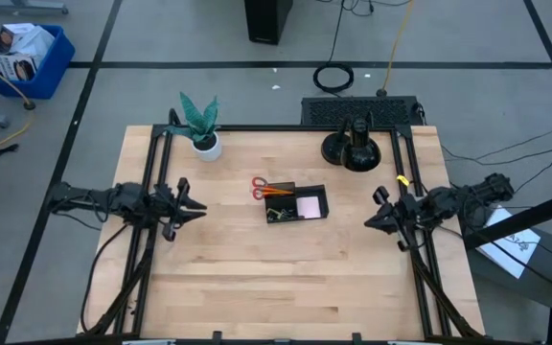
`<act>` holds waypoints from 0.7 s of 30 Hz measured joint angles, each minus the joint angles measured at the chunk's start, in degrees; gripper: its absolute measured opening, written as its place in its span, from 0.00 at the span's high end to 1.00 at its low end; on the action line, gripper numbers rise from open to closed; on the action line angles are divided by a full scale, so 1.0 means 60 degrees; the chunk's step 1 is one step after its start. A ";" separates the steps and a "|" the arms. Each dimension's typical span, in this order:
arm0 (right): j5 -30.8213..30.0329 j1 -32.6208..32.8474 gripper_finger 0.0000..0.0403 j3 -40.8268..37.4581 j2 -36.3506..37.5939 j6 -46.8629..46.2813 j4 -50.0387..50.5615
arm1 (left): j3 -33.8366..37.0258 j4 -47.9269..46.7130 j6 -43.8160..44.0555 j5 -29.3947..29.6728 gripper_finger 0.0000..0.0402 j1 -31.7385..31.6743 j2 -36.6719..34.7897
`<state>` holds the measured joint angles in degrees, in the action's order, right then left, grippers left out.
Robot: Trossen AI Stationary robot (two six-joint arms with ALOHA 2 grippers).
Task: Pick and place office supplies into organizer
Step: Return to Home Position
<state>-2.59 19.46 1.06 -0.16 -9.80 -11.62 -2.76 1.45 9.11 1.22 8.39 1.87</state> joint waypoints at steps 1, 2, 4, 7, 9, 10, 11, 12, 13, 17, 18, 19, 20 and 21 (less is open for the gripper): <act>0.0144 -0.0134 0.99 -0.0003 0.0000 0.0003 0.0000 | 0.0000 0.0001 0.0005 -0.0182 0.79 -0.0135 0.0000; 0.0320 -0.0270 0.99 -0.0010 0.0000 0.0007 0.0028 | 0.0000 0.0004 0.0005 -0.0379 0.79 -0.0260 0.0000; 0.0686 -0.0547 0.99 -0.0011 0.0000 0.0012 0.0123 | 0.0000 -0.0004 -0.0004 -0.0678 0.79 -0.0491 0.0000; 0.0733 -0.0937 0.99 -0.0016 0.0000 0.0004 0.0379 | 0.0000 -0.0007 -0.0204 -0.0726 0.79 -0.0805 0.0000; 0.0738 -0.1189 0.99 -0.0018 0.0000 0.0000 0.0488 | 0.0000 -0.0010 -0.0317 -0.0730 0.79 -0.0999 0.0000; 0.0778 -0.1302 0.99 -0.0018 0.0000 0.0000 0.0488 | 0.0000 -0.0033 -0.0332 -0.0736 0.79 -0.1085 0.0000; 0.0969 -0.1417 0.99 -0.0018 0.0000 0.0000 0.0487 | 0.0000 -0.0128 -0.0333 -0.0759 0.79 -0.1158 -0.0002; 0.1150 -0.1523 0.99 -0.0018 0.0000 0.0000 0.0488 | 0.0000 -0.0283 -0.0324 -0.0799 0.79 -0.1216 -0.0002; 0.1346 -0.1625 0.99 -0.0018 0.0000 -0.0004 0.0503 | 0.0000 -0.0462 -0.0316 -0.0825 0.79 -0.1269 0.0000; 0.1702 -0.1929 0.99 -0.0028 0.0000 -0.0201 0.0837 | 0.0009 -0.0785 -0.0366 -0.0812 0.79 -0.1391 0.0000; 0.1696 -0.2002 0.99 -0.0029 -0.0001 -0.0217 0.0853 | 0.0078 -0.0632 -0.0455 -0.0797 0.79 -0.1414 -0.0002; 0.1698 -0.2069 0.99 -0.0029 -0.0004 -0.0197 0.0844 | 0.0205 -0.0381 -0.0511 -0.0766 0.79 -0.1417 -0.0004; 0.1698 -0.2133 0.99 -0.0029 0.0000 -0.0171 0.0835 | 0.0351 -0.0133 -0.0537 -0.0743 0.79 -0.1417 -0.0006; 0.1698 -0.2191 0.99 -0.0029 0.0000 -0.0164 0.0845 | 0.0353 -0.0108 -0.0577 -0.0696 0.79 -0.1417 0.0030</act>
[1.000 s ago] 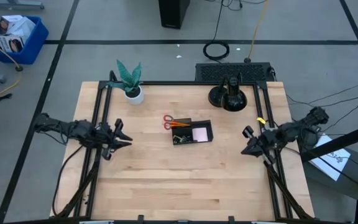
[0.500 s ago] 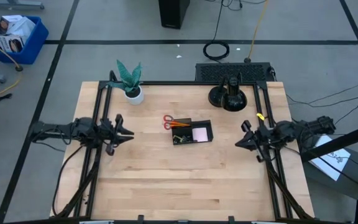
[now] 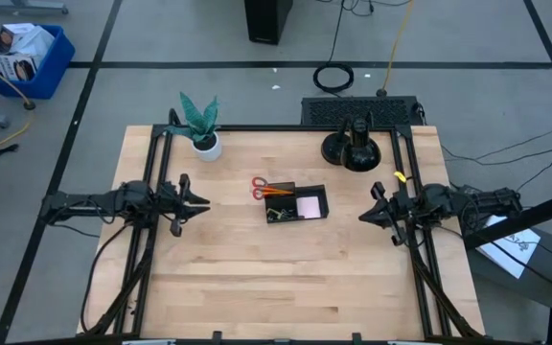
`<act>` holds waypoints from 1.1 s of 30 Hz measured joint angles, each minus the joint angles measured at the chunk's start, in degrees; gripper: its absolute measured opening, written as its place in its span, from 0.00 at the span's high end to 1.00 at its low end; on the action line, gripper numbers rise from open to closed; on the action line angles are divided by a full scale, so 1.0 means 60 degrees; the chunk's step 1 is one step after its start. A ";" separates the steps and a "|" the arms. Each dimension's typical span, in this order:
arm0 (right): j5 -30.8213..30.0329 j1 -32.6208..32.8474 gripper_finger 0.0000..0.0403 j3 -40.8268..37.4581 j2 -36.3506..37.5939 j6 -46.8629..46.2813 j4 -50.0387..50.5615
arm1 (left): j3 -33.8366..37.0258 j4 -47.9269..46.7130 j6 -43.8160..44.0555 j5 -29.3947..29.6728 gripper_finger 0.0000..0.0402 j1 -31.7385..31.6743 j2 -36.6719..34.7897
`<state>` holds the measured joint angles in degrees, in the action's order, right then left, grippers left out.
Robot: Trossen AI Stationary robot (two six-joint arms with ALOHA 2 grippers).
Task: Pick and place office supplies into organizer
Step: Return to Home Position
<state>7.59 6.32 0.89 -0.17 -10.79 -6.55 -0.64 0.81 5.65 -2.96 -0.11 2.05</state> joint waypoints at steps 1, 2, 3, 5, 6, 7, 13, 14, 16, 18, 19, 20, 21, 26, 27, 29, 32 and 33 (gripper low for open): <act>0.0004 -0.0049 0.99 0.0000 -0.0002 -0.0011 0.0000 | 0.0002 0.0017 -0.0019 0.0000 0.79 0.0002 0.0087; 0.0001 -0.0087 0.99 0.0000 0.0000 -0.0011 -0.0003 | 0.0001 0.0029 -0.0062 0.0003 0.79 0.0002 0.0196; 0.0003 -0.0125 0.99 0.0000 -0.0003 0.0011 0.0006 | 0.0004 0.0005 -0.0116 0.0006 0.79 0.0002 0.0265; -0.0013 -0.0194 0.99 0.0000 -0.0003 0.0191 -0.0017 | 0.0004 0.0013 -0.0135 0.0022 0.79 0.0002 0.0391; -0.0056 -0.0233 0.99 -0.0001 -0.0003 0.0335 -0.0062 | 0.0004 0.0013 -0.0132 0.0043 0.79 0.0002 0.0471; -0.0140 -0.0258 0.99 -0.0004 -0.0003 0.0467 -0.0138 | 0.0004 0.0012 -0.0135 0.0047 0.79 0.0002 0.0538; -0.1495 -0.0337 0.99 -0.0004 -0.0005 0.0252 0.0525 | 0.0006 0.0101 -0.0240 0.0334 0.79 0.0002 0.0665; -0.1799 -0.0337 0.99 -0.0004 -0.0007 0.0188 0.0650 | 0.0007 0.0104 -0.0256 0.0458 0.79 0.0002 0.0663; -0.2144 -0.0337 0.99 -0.0004 -0.0011 0.0138 0.0661 | 0.0007 0.0111 -0.0366 0.0565 0.79 0.0002 0.0666; -0.2229 -0.0337 0.99 -0.0004 -0.0037 0.0193 0.0659 | 0.0007 0.0111 -0.0459 0.0579 0.79 0.0002 0.0666; -0.2226 -0.0336 0.99 -0.0004 -0.0040 0.0193 0.0678 | 0.0006 0.0105 -0.0477 0.0579 0.79 0.0002 0.0666; -0.2226 -0.0326 0.99 -0.0004 -0.0040 0.0193 0.0682 | 0.0004 0.0093 -0.0501 0.0581 0.79 0.0002 0.0666; -0.2229 -0.0326 0.99 -0.0004 -0.0047 0.0183 0.0689 | 0.0004 0.0077 -0.0519 0.0584 0.79 0.0002 0.0666; -0.2236 -0.0326 0.99 -0.0004 -0.0054 0.0093 0.0711 | 0.0004 0.0078 -0.0536 0.0808 0.79 0.0002 0.0666; -0.2242 -0.0326 0.99 -0.0004 -0.0054 0.0014 0.0707 | 0.0004 0.0082 -0.0457 0.0915 0.79 0.0002 0.0666; -0.2244 -0.0326 0.99 -0.0004 -0.0054 -0.0169 0.0712 | 0.0004 0.0086 -0.0245 0.1009 0.79 0.0002 0.0666; -0.2248 -0.0326 0.99 -0.0004 -0.0054 -0.0522 0.0729 | 0.0000 0.0082 0.0108 0.1016 0.79 0.0002 0.0666; -0.2251 -0.0326 0.99 -0.0004 -0.0054 -0.0666 0.0729 | 0.0000 0.0079 0.0266 0.1016 0.79 0.0002 0.0666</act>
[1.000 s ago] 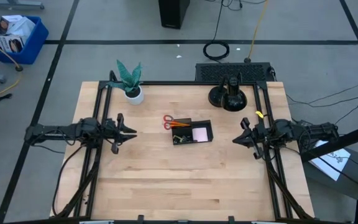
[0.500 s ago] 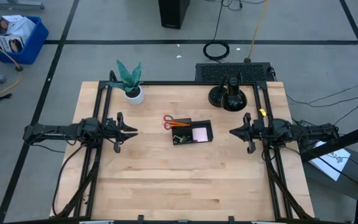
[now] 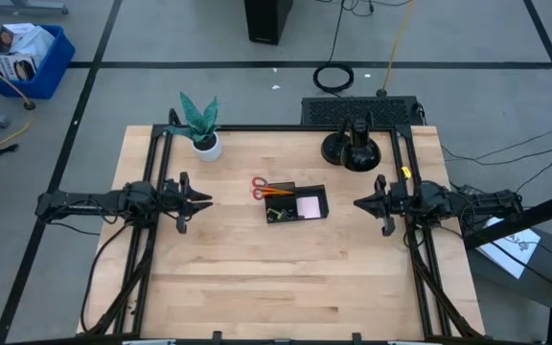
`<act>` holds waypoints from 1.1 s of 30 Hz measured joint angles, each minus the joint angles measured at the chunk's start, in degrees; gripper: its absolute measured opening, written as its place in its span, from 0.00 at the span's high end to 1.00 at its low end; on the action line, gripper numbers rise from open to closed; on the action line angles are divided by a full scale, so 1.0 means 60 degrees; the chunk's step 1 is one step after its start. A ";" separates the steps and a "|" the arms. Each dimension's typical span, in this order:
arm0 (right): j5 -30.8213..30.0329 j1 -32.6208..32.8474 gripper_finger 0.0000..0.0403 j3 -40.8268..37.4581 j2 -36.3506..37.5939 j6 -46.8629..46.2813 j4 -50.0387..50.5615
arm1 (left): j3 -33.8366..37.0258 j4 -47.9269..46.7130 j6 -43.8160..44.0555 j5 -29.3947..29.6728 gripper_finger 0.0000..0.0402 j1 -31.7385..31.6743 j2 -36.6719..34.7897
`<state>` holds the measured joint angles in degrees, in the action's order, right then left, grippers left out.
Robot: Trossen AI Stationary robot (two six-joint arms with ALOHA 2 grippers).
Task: Pick and place office supplies into organizer
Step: Return to Home Position
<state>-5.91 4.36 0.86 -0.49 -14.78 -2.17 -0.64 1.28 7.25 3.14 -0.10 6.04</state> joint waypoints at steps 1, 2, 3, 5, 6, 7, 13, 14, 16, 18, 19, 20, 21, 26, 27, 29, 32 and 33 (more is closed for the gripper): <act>0.0000 0.0000 0.99 0.0000 0.0000 -0.0198 0.0000 | 0.0000 0.0000 0.0218 -0.0004 0.79 0.0000 0.0000; 0.0000 0.0000 0.99 0.0000 0.0000 -0.0410 -0.0004 | 0.0000 0.0000 0.0457 -0.0011 0.79 0.0000 0.0000; 0.0000 0.0000 0.99 0.0000 0.0000 -0.0585 -0.0007 | 0.0000 -0.0005 0.0712 -0.0027 0.79 0.0003 0.0000; 0.0000 0.0000 0.99 0.0000 0.0000 -0.0717 -0.0007 | 0.0000 -0.0007 0.1182 -0.0058 0.79 0.0004 0.0000; 0.0000 0.0000 0.99 0.0000 0.0000 -0.0695 -0.0007 | 0.0000 -0.0007 0.1341 -0.0042 0.79 0.0004 0.0000; 0.0000 0.0000 0.99 0.0000 0.0000 -0.0674 -0.0007 | 0.0000 -0.0007 0.1428 -0.0030 0.79 0.0004 0.0000; 0.0000 0.0000 0.99 0.0000 0.0000 -0.0678 -0.0011 | 0.0000 -0.0009 0.1602 -0.0015 0.79 0.0004 0.0000; 0.0000 0.0000 0.99 0.0000 0.0000 -0.0678 -0.0011 | 0.0000 -0.0007 0.1605 -0.0015 0.79 0.0004 0.0000; 0.0000 0.0000 0.99 0.0000 0.0000 -0.0676 -0.0011 | 0.0000 -0.0009 0.1609 -0.0015 0.79 0.0004 0.0000; 0.0000 0.0000 0.99 0.0000 0.0000 -0.0678 -0.0011 | 0.0000 -0.0011 0.1600 -0.0015 0.79 0.0004 0.0000; 0.0000 0.0000 0.99 0.0000 0.0000 -0.0678 -0.0011 | 0.0000 -0.0011 0.1602 -0.0015 0.79 0.0004 0.0000; 0.0000 0.0000 0.99 0.0000 0.0000 -0.0678 -0.0011 | 0.0000 -0.0011 0.1602 -0.0015 0.79 0.0004 0.0000; 0.0000 0.0000 0.99 0.0000 0.0000 -0.0678 -0.0011 | 0.0000 -0.0011 0.1601 -0.0015 0.79 0.0004 0.0000; 0.0000 0.0000 0.99 0.0000 0.0000 -0.0675 -0.0015 | 0.0000 -0.0015 0.1595 -0.0015 0.79 0.0004 0.0000; 0.0000 0.0000 0.99 0.0000 0.0000 -0.0677 -0.0013 | 0.0000 -0.0015 0.1595 -0.0015 0.79 0.0004 0.0000; 0.0000 0.0000 0.99 0.0000 0.0000 -0.0675 -0.0015 | 0.0000 -0.0015 0.1591 -0.0015 0.79 0.0004 0.0000; 0.0000 0.0000 0.99 0.0000 0.0000 -0.0678 -0.0015 | 0.0000 -0.0015 0.1587 -0.0015 0.79 0.0004 0.0000; 0.0000 0.0000 0.99 0.0000 0.0000 -0.0675 -0.0015 | 0.0000 -0.0015 0.1584 -0.0015 0.79 0.0004 0.0000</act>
